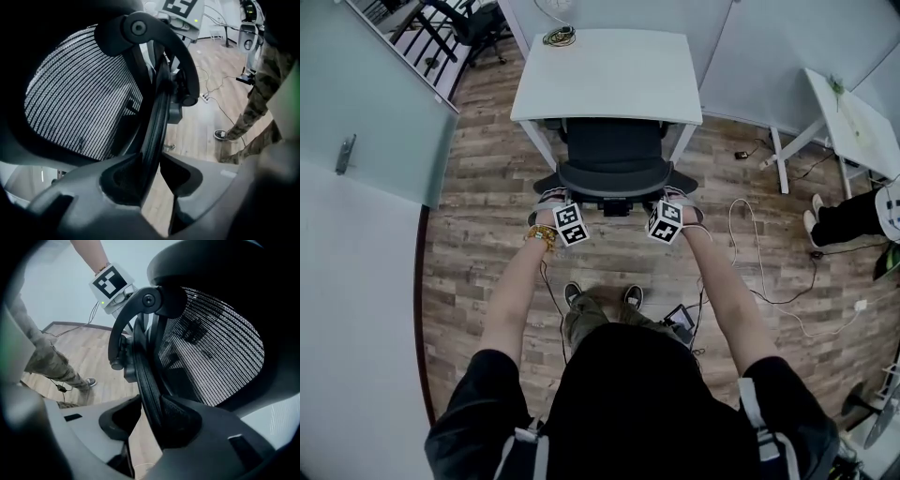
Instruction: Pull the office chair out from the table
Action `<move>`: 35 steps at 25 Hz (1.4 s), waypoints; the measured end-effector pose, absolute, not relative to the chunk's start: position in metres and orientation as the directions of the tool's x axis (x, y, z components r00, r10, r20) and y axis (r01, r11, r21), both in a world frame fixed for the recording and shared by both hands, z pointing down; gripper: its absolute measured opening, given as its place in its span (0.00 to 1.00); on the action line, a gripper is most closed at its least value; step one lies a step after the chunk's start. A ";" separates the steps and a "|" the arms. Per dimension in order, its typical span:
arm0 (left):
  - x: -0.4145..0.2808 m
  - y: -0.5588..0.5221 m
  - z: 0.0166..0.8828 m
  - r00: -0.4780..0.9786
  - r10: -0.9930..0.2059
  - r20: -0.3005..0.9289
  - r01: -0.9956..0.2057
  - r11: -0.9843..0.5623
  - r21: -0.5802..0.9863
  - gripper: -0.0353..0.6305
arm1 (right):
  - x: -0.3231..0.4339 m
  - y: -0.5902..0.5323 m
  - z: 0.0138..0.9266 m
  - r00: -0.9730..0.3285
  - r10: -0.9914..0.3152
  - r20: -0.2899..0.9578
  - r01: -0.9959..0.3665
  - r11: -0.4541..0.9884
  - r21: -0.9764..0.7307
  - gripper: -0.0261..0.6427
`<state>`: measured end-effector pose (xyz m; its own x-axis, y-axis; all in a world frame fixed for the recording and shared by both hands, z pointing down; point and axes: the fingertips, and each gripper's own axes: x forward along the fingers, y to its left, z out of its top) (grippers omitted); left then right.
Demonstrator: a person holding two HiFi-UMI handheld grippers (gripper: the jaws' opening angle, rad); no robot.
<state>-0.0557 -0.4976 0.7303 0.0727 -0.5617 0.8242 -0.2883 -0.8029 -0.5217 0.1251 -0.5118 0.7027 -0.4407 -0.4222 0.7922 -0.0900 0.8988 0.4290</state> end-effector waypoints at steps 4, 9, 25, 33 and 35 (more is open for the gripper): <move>-0.057 -0.499 0.735 0.018 -0.534 0.845 -0.329 -0.802 -0.499 0.27 | 0.124 -0.512 0.702 -0.434 -0.433 0.790 -0.113 0.896 0.429 0.23; -0.060 -0.494 0.736 0.003 -0.510 0.860 -0.301 -0.821 -0.486 0.26 | 0.122 -0.508 0.703 -0.428 -0.447 0.785 -0.128 0.890 0.437 0.22; -0.088 -0.488 0.736 0.026 -0.562 0.827 -0.244 -0.806 -0.540 0.26 | 0.092 -0.488 0.705 -0.386 -0.471 0.793 -0.163 0.881 0.444 0.22; -0.103 -0.473 0.741 0.039 -0.528 0.848 -0.204 -0.835 -0.510 0.25 | 0.076 -0.471 0.709 -0.349 -0.461 0.816 -0.193 0.887 0.419 0.21; -0.109 -0.469 0.742 0.038 -0.525 0.850 -0.201 -0.837 -0.508 0.25 | 0.071 -0.466 0.710 -0.346 -0.468 0.813 -0.203 0.883 0.422 0.22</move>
<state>-0.1086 -0.4694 0.7425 0.0378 -0.5253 0.8501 -0.2013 -0.8372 -0.5085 0.0706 -0.4656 0.7103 -0.3460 -0.4681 0.8132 -0.2032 0.8835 0.4221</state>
